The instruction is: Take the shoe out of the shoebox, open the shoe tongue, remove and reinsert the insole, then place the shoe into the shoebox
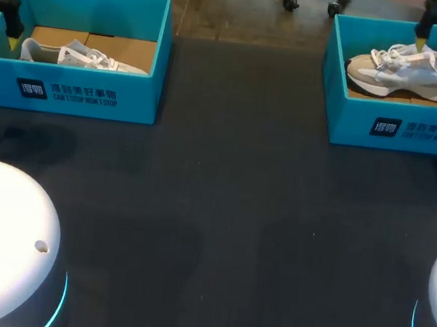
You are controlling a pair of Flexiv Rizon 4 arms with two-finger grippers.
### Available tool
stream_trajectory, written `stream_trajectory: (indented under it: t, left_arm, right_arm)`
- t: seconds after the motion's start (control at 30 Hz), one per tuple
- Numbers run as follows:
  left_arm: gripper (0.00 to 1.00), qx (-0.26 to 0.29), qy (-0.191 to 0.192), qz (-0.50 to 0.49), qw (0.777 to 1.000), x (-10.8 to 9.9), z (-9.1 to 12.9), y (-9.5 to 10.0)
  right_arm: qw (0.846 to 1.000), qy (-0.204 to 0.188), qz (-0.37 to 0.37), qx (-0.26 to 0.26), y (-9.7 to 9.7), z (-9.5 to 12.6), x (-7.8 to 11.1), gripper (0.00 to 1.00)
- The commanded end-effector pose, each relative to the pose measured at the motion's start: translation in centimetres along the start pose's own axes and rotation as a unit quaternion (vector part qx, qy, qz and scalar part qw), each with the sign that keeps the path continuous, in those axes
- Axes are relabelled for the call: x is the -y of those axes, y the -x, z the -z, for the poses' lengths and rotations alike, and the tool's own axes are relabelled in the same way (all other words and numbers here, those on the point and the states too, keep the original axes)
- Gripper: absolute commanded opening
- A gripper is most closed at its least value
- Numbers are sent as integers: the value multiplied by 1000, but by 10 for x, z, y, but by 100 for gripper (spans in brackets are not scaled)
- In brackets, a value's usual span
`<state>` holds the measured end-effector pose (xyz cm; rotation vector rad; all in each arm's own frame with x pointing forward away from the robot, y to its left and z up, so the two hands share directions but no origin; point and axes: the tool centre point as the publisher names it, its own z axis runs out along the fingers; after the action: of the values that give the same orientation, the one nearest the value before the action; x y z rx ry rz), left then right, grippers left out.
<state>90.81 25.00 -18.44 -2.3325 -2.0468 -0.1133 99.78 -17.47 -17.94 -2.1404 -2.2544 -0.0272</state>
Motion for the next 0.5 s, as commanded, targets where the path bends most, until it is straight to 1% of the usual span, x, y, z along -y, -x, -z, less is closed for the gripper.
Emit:
stream_trajectory:
  t: [0.03,0.1,0.13,0.17,0.2,0.23,0.27,0.3,0.33,0.4,0.43,0.47,0.5]
  left_arm:
    - [100,-1,2,0,1000,2,0,0]
    - [100,-1,2,0,1000,2,0,0]
    - [100,-1,2,0,1000,2,0,0]
    - [100,-1,2,0,1000,2,0,0]
    - [100,-1,2,0,1000,2,0,0]
    - [100,-1,2,0,1000,2,0,0]
    - [100,-1,2,0,1000,2,0,0]
    - [100,-1,2,0,1000,2,0,0]
    - [100,-1,2,0,1000,2,0,0]
    - [100,-1,2,0,1000,2,0,0]
    - [100,-1,2,0,1000,2,0,0]
    - [100,-1,2,0,1000,2,0,0]
    - [100,-1,2,0,1000,2,0,0]
  right_arm:
    - [1000,-2,0,1,-1,1,-1,100]
    - [1000,-2,0,1,-1,1,-1,100]
    - [1000,-4,-8,5,4,-2,-6,100]
    - [1000,-4,-17,9,10,-4,-14,100]
    - [1000,2,-18,20,17,-6,-27,100]
    - [1000,3,-20,22,19,-6,-31,100]
    - [999,6,-36,30,32,-10,-49,100]
    - [999,12,-28,33,39,-11,-59,100]
    - [999,9,-38,33,45,-13,-68,100]
    - [998,14,-20,58,52,-13,-83,100]
    - [998,14,-16,58,55,-14,-89,100]
    - [998,27,-9,51,58,-15,-91,100]
    - [998,56,8,41,63,-17,-95,100]
